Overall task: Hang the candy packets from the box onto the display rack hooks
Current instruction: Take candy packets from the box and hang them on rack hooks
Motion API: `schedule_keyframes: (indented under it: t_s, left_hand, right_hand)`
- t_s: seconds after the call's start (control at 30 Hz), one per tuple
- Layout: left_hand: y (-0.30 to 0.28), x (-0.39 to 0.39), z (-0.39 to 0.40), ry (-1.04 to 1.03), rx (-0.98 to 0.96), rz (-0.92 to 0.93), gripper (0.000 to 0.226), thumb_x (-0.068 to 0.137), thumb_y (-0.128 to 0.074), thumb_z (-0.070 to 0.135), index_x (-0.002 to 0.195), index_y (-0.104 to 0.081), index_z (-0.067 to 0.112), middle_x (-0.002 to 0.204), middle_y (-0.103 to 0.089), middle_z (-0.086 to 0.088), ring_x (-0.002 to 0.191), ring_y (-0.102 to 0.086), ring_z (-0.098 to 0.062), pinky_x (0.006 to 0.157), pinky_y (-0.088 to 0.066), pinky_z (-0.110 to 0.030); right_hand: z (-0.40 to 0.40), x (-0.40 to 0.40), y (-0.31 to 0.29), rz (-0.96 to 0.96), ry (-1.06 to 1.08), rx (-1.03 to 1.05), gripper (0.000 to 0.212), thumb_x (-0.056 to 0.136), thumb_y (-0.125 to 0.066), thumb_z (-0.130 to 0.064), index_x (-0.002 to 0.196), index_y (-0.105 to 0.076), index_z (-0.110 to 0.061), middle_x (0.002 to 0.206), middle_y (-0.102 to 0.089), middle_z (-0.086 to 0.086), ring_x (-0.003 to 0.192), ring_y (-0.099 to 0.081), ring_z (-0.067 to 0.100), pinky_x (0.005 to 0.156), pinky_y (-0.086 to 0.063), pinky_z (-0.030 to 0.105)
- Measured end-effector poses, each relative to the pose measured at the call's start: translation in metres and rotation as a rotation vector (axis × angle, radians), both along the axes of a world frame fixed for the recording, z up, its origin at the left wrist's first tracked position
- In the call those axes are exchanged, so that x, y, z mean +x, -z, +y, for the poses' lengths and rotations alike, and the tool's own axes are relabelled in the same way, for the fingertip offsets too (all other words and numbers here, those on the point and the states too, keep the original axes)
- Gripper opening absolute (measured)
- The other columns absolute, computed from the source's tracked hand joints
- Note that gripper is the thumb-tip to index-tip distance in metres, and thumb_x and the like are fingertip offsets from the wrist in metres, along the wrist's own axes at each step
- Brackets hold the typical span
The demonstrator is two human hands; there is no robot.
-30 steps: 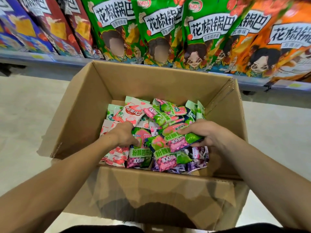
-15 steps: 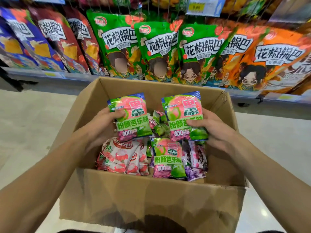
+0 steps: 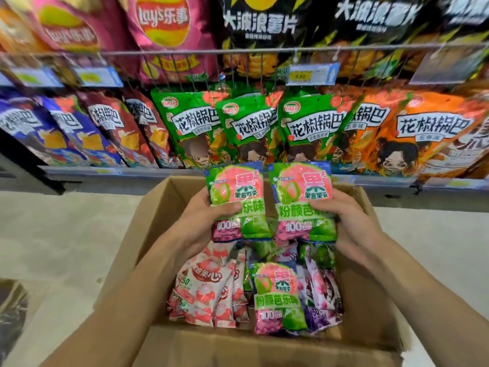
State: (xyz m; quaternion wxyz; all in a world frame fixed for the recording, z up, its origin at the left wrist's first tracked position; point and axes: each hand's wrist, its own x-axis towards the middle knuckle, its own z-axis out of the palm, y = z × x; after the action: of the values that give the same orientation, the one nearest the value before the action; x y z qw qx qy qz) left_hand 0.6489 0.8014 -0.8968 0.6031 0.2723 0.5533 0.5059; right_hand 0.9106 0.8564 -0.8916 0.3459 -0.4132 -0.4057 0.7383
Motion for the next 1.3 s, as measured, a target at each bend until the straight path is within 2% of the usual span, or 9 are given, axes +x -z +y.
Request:
schedule_keyframes:
  t_s: [0.17,0.3,0.4,0.53,0.6,0.73,0.87,1.0,1.3]
  left_hand:
    - [-0.106,-0.003,0.026,0.003,0.068,0.124,0.044,0.082,-0.073,-0.007,0.120,-0.059,0.010,0.099,-0.080,-0.003,0.093,-0.077,-0.024,0.072,-0.062,-0.034]
    - [-0.218,-0.011,0.036,0.011,0.147,0.227,0.061,0.068,-0.090,0.005,0.120,-0.061,0.017,0.115,-0.076,-0.004,0.111,-0.071,-0.029,0.094,-0.056,-0.046]
    - [-0.308,-0.015,0.030,-0.048,0.202,0.237,0.063,0.066,-0.087,0.010,0.122,-0.061,0.022,0.114,-0.077,0.000,0.106,-0.074,-0.025,0.095,-0.056,-0.049]
    - [-0.434,-0.026,0.013,-0.121,0.247,0.252,0.058,0.068,-0.084,0.013,0.119,-0.061,0.030,0.110,-0.077,0.007,0.105,-0.073,-0.019,0.101,-0.053,-0.050]
    - [-0.498,-0.032,0.001,-0.164,0.242,0.260,0.069,0.061,-0.091,0.021,0.123,-0.061,0.029,0.114,-0.076,0.003,0.109,-0.072,-0.024,0.103,-0.051,-0.055]
    - [-0.629,-0.044,-0.029,-0.228,0.275,0.284,0.088,0.053,-0.099,0.037,0.132,-0.059,0.030,0.123,-0.073,0.003,0.114,-0.069,-0.022,0.106,-0.048,-0.056]
    - [-0.745,-0.055,-0.064,-0.328,0.304,0.324,0.102,0.048,-0.101,0.041,0.138,-0.054,0.024,0.121,-0.074,0.004,0.110,-0.071,-0.018,0.106,-0.050,-0.053]
    - [-0.824,-0.070,-0.100,-0.418,0.361,0.363,0.073,0.061,-0.096,0.019,0.125,-0.062,0.026,0.116,-0.076,-0.003,0.107,-0.073,-0.027,0.101,-0.052,-0.055]
    - [-0.882,-0.117,-0.209,-0.751,0.394,0.362,0.062,0.067,-0.091,0.015,0.122,-0.062,0.020,0.110,-0.078,-0.008,0.100,-0.075,-0.030,0.084,-0.061,-0.041]
  right_hand:
    - [0.024,0.000,-0.090,-0.061,0.049,0.105,0.053,0.070,-0.080,-0.015,0.122,-0.069,-0.017,0.119,-0.074,0.012,0.114,-0.068,0.036,0.104,-0.049,0.056]
    - [0.034,-0.006,-0.200,-0.076,0.039,0.200,0.071,0.060,-0.089,-0.034,0.126,-0.066,-0.025,0.120,-0.074,0.005,0.114,-0.068,0.032,0.109,-0.043,0.060]
    - [0.038,-0.015,-0.291,-0.072,0.041,0.287,0.053,0.067,-0.086,-0.020,0.117,-0.070,-0.027,0.113,-0.077,0.006,0.107,-0.071,0.031,0.103,-0.048,0.059]
    - [0.033,-0.034,-0.421,-0.077,0.030,0.352,0.040,0.084,-0.073,-0.005,0.103,-0.059,-0.037,0.080,-0.072,-0.033,0.081,-0.068,-0.013,0.070,-0.053,0.010]
    - [0.027,-0.045,-0.489,-0.072,0.014,0.369,0.042,0.087,-0.071,-0.003,0.105,-0.052,-0.036,0.074,-0.067,-0.039,0.072,-0.060,-0.025,0.061,-0.045,0.001]
    - [0.011,-0.065,-0.625,-0.090,-0.017,0.440,0.085,0.061,-0.093,-0.044,0.136,-0.055,-0.027,0.126,-0.068,-0.014,0.120,-0.062,0.005,0.099,-0.050,0.028]
    - [-0.001,-0.083,-0.743,-0.066,-0.102,0.533,0.062,0.066,-0.081,-0.032,0.125,-0.061,-0.030,0.115,-0.075,-0.007,0.109,-0.070,0.016,0.092,-0.052,0.036]
    - [-0.012,-0.110,-0.828,-0.044,-0.203,0.611,0.059,0.068,-0.082,-0.034,0.123,-0.062,-0.033,0.114,-0.075,-0.007,0.109,-0.070,0.014,0.094,-0.054,0.036]
    - [-0.065,-0.205,-0.876,0.084,-0.426,0.643,0.045,0.084,-0.076,-0.009,0.122,-0.062,-0.027,0.105,-0.077,-0.003,0.097,-0.073,0.018,0.074,-0.055,0.023]
